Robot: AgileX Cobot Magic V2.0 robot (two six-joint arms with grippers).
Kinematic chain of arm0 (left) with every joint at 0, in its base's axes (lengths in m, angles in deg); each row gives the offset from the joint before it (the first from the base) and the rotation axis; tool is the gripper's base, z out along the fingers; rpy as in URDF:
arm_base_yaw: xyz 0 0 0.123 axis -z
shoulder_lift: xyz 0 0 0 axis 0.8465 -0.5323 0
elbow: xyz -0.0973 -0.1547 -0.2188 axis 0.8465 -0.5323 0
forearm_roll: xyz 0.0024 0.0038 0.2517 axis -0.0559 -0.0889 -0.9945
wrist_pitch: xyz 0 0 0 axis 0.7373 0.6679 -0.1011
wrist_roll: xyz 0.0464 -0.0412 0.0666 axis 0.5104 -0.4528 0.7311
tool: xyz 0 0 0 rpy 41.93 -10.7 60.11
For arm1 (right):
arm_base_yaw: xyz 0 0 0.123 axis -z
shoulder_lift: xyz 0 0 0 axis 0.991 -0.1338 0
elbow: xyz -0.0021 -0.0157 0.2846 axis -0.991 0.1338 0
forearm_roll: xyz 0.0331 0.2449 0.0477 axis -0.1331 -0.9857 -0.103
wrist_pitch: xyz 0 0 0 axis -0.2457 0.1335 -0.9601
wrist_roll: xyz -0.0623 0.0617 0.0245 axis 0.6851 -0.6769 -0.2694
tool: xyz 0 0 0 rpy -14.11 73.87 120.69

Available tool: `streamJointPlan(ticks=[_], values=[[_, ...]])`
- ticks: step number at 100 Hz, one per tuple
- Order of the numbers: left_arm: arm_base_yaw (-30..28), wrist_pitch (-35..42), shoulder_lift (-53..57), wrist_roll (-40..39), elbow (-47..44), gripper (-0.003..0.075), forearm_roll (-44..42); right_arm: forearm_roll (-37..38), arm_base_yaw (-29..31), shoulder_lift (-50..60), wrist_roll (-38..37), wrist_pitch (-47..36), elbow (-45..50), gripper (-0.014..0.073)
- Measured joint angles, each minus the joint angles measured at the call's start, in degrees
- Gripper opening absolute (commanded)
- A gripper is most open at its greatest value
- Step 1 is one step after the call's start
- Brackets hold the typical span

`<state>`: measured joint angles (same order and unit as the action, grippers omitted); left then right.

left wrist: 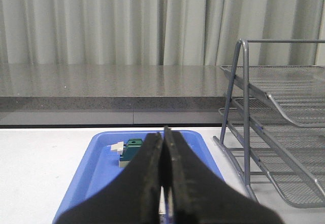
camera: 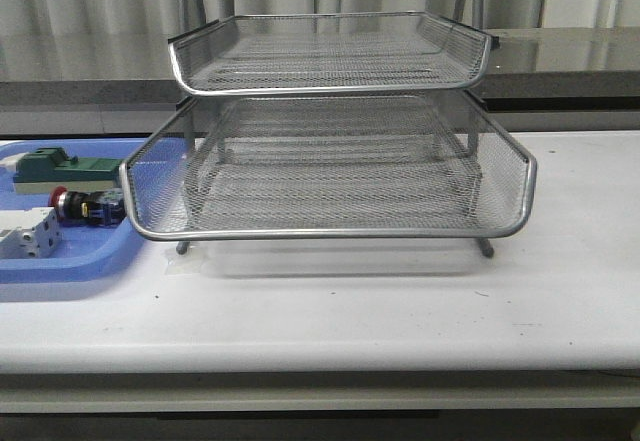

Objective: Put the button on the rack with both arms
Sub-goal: 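Release the tier and withdraw the right gripper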

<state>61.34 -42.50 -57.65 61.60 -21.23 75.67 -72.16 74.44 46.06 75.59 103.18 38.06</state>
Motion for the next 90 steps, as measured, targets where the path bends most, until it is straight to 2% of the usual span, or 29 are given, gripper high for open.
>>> streamJointPlan(ticks=[48,59,73,90], values=[[0.0,2.1,0.0,0.0,0.0,-0.002,0.7,0.0,0.0,0.0,0.0,0.0,0.0,-0.0068],[0.0,-1.8,0.0,0.0,0.7,-0.002,4.5,0.0,0.0,0.0,0.0,0.0,0.0,-0.0068],[0.0,-8.0,-3.4,0.0,5.7,-0.002,5.9,0.0,0.0,0.0,0.0,0.1,0.0,-0.0068],[0.0,-10.8,-15.5,0.0,15.7,-0.002,6.1,0.0,0.0,0.0,0.0,0.1,0.0,-0.0068]])
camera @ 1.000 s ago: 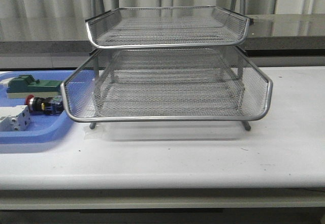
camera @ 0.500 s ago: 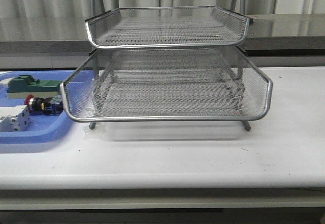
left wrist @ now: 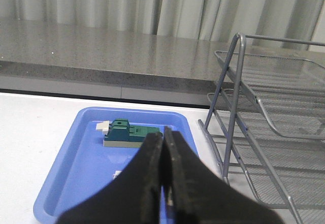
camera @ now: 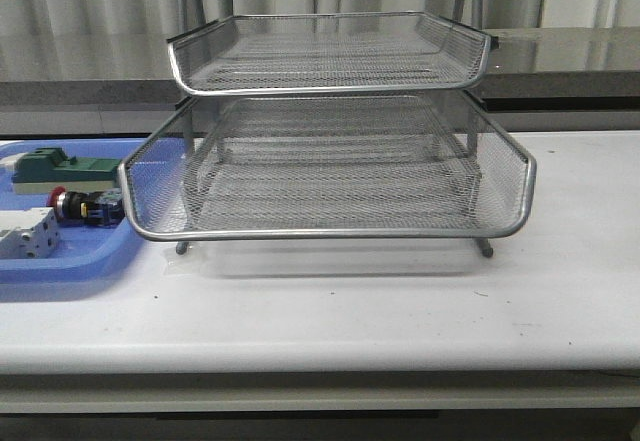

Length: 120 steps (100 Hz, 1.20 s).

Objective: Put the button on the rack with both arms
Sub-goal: 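Release the tier and withdraw the right gripper, then lower the left gripper onto the red push button in the blue tray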

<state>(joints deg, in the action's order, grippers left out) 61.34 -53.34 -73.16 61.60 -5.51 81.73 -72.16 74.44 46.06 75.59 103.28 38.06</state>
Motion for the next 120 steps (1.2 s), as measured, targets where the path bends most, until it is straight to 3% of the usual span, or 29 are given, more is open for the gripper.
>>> streamJointPlan(ticks=[38,70,91,110,120], values=[[0.0,-17.6,-38.9,0.0,29.4,-0.002,-8.0,0.0,0.0,0.0,0.0,0.1,0.0,-0.0068],[0.0,-23.4,-66.5,0.0,48.2,-0.002,-11.7,0.0,0.0,0.0,0.0,0.1,0.0,-0.0068],[0.2,-30.4,-77.1,0.0,56.8,-0.002,-12.1,0.0,0.0,0.0,0.0,0.2,0.0,-0.0068],[0.2,-32.9,-79.8,0.1,60.5,-0.0019,-12.9,0.0,0.0,0.0,0.0,0.2,0.0,-0.0068],[0.2,-34.1,-79.8,1.3,61.7,0.0036,-13.8,0.0,0.0,0.0,0.0,0.2,0.0,-0.0068]])
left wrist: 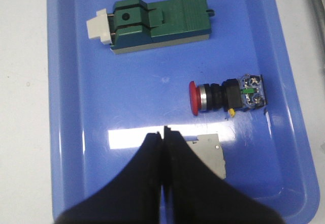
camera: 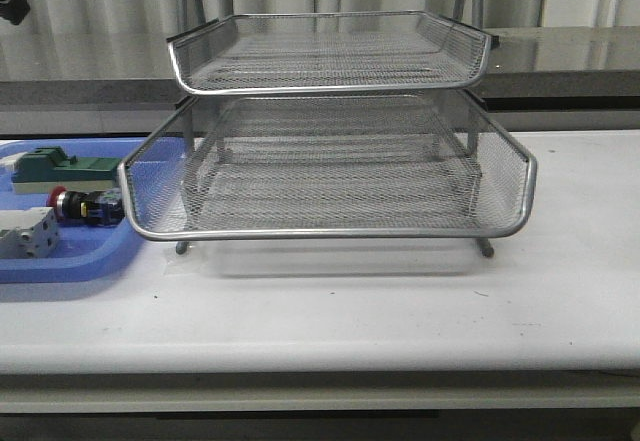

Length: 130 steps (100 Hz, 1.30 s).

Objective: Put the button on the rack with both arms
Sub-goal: 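Lower the left gripper onto the red push button in the blue tray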

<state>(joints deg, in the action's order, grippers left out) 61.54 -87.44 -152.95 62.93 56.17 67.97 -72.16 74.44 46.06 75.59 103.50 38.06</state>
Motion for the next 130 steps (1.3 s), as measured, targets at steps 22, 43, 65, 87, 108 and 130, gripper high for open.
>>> streamJointPlan(ticks=[22,43,65,87,108,130], values=[[0.0,-2.6,0.0,4.2,0.6,0.0571,-0.5,0.0,0.0,0.0,0.0,0.0,0.0,-0.0068],[0.0,-3.4,0.0,4.7,0.6,0.0655,-1.9,0.0,0.0,0.0,0.0,0.0,0.0,-0.0068],[0.0,-2.6,0.0,4.7,0.6,0.0567,-2.2,0.0,0.0,0.0,0.0,0.0,0.0,-0.0068],[0.1,0.4,-0.5,6.8,1.9,0.0567,-2.2,0.0,0.0,0.0,0.0,0.0,0.0,-0.0068],[0.2,-3.7,-6.6,18.5,11.1,0.0567,1.4,0.0,0.0,0.0,0.0,0.1,0.0,-0.0068],[0.2,-14.0,-17.7,38.5,23.2,0.0567,11.8,0.0,0.0,0.0,0.0,0.1,0.0,-0.0068]])
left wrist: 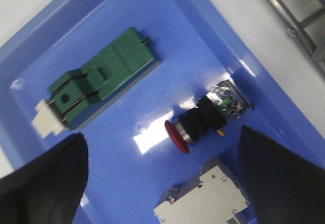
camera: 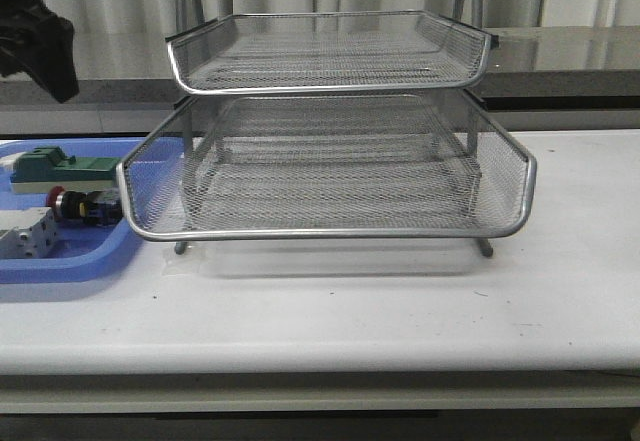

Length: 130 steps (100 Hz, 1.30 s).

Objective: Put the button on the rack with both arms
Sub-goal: 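Lower the left gripper onto the red push button in the blue tray, then close the left gripper on the button base and lift it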

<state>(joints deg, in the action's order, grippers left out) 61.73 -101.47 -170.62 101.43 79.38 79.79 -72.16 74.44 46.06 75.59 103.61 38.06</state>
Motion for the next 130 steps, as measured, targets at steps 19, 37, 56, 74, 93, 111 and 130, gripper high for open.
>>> streamJointPlan(ticks=[19,37,56,74,93,111,130], values=[[0.0,-8.6,-7.5,12.6,7.7,0.0567,1.9,0.0,0.0,0.0,0.0,0.0,0.0,-0.0068],[0.0,-10.8,-11.7,19.3,10.5,0.0567,3.0,0.0,0.0,0.0,0.0,0.0,0.0,-0.0068],[0.0,-10.9,-14.5,24.8,10.7,0.0567,4.1,0.0,0.0,0.0,0.0,0.0,0.0,-0.0068],[0.1,-9.7,-15.5,28.1,10.7,0.0567,5.1,0.0,0.0,0.0,0.0,0.0,0.0,-0.0068],[0.1,-8.5,-16.4,30.4,10.7,0.0567,7.2,0.0,0.0,0.0,0.0,0.0,0.0,-0.0068],[0.6,-8.2,-18.5,30.8,10.7,0.0567,7.5,0.0,0.0,0.0,0.0,0.0,0.0,-0.0068],[1.1,-6.4,-19.7,31.7,10.7,0.0567,7.5,0.0,0.0,0.0,0.0,0.0,0.0,-0.0068]])
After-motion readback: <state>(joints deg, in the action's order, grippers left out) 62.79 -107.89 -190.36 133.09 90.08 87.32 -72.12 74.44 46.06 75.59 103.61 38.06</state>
